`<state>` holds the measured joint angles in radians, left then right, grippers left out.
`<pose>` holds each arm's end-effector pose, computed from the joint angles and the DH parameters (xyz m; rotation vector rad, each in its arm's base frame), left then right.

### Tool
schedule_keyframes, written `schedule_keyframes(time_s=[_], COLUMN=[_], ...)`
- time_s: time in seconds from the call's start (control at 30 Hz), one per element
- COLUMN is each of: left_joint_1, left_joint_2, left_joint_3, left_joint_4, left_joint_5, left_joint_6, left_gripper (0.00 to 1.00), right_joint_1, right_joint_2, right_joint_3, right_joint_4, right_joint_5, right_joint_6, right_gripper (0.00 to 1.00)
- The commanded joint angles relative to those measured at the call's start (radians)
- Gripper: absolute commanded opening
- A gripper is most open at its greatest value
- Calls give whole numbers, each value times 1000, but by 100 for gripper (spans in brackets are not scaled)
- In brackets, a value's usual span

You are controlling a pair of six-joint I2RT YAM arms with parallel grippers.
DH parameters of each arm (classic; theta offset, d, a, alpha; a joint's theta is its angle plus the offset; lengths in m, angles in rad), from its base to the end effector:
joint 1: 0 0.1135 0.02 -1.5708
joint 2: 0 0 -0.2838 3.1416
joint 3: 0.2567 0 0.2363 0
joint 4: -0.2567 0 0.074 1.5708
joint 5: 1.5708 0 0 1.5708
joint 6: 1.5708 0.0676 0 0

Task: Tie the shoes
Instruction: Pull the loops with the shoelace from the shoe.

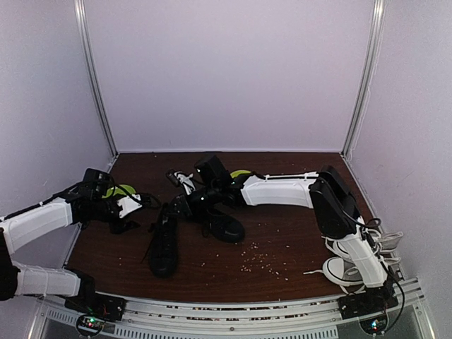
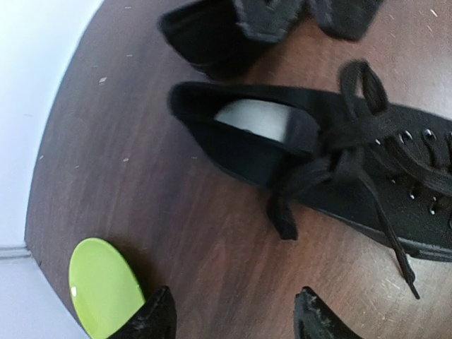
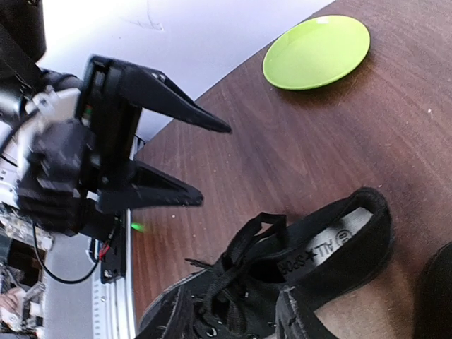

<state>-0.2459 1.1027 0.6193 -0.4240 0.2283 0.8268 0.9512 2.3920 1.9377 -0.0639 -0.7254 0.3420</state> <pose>0.1983 -0.0656 0.2035 1.3318 2.0514 -0.0274 0.2931 0.4882 0.1988 -1.1592 2.0172 1.4834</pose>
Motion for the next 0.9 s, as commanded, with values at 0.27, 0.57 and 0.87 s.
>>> schedule_keyframes(time_s=[0.27,0.57,0.87], left_joint_1=[8,5,-33], left_joint_2=[263,374,432], left_joint_3=[80,171,204], left_joint_4=[40,-40,-103], left_joint_5=[48,49,29], left_joint_6=[118,146,164], left_gripper=[64,60,60], right_joint_1=[26,26,23], right_joint_2=[7,29,54], right_joint_3=[-18,4,39], right_joint_4=[-34,-87,-101], right_joint_5=[42,17,-21], right_joint_6=[93,92,94], right_gripper=[41,40,38])
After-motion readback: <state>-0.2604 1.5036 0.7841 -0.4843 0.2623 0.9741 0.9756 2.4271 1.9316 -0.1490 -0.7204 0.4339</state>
